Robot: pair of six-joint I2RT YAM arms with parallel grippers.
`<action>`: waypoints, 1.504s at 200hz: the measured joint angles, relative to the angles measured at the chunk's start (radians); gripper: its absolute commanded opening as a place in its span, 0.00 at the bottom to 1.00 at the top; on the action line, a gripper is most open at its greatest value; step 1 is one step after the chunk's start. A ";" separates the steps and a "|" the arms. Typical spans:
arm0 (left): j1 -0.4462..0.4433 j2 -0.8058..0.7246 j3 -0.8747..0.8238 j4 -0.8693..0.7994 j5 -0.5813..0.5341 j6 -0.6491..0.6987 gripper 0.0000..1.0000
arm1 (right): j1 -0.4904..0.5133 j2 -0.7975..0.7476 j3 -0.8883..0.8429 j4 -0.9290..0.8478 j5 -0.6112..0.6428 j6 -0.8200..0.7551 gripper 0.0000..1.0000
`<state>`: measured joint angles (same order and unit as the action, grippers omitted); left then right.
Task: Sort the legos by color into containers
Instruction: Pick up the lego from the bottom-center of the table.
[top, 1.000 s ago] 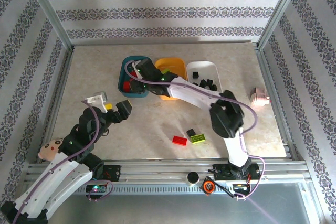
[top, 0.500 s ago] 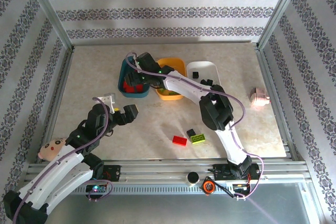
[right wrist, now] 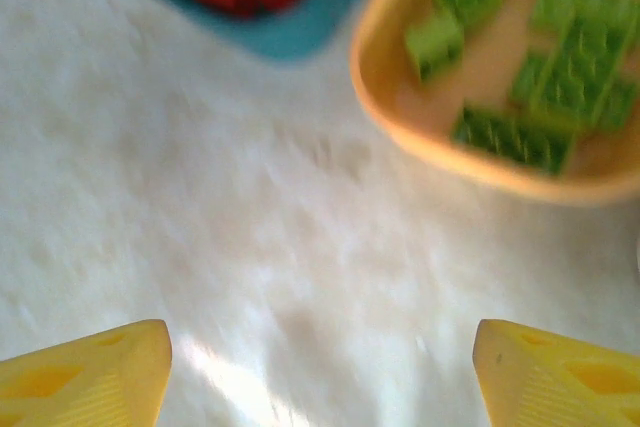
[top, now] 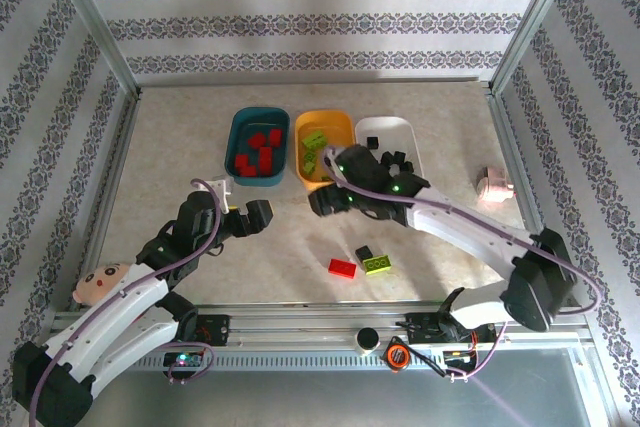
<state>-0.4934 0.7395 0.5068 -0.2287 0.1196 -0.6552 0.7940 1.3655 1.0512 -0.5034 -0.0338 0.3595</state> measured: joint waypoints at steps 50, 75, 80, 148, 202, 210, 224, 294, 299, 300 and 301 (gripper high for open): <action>0.000 -0.053 0.000 0.001 -0.019 0.008 1.00 | 0.163 0.089 -0.071 -0.230 0.011 -0.059 0.81; 0.000 -0.054 -0.002 0.000 -0.026 0.014 1.00 | 0.211 0.180 -0.069 -0.261 0.023 -0.082 0.81; 0.000 -0.054 -0.003 0.000 -0.027 0.015 1.00 | 0.219 0.199 -0.066 -0.270 0.027 -0.085 0.81; 0.000 -0.054 -0.006 0.000 -0.037 0.019 1.00 | 0.265 0.341 -0.012 -0.301 0.052 -0.127 0.67; 0.000 -0.055 -0.006 0.000 -0.041 0.023 1.00 | 0.264 0.365 -0.012 -0.283 0.051 -0.125 0.43; 0.000 -0.054 -0.006 0.000 -0.041 0.023 1.00 | 0.263 0.365 -0.012 -0.277 0.046 -0.126 0.39; 0.000 -0.055 -0.006 0.000 -0.041 0.023 1.00 | 0.259 0.363 -0.013 -0.259 0.039 -0.124 0.35; 0.000 -0.127 -0.006 -0.005 -0.050 0.023 1.00 | 0.154 0.179 0.075 -0.156 -0.024 -0.124 0.30; 0.000 -0.133 -0.006 -0.006 -0.052 0.023 1.00 | 0.142 0.179 0.101 -0.143 -0.026 -0.124 0.30; 0.000 -0.134 -0.006 -0.006 -0.053 0.023 1.00 | 0.138 0.180 0.108 -0.136 -0.027 -0.124 0.30; 0.000 -0.135 -0.006 -0.007 -0.053 0.023 1.00 | 0.137 0.180 0.112 -0.133 -0.027 -0.124 0.30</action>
<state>-0.4934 0.6041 0.5011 -0.2356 0.0666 -0.6327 0.9310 1.5459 1.1633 -0.6365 -0.0612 0.2356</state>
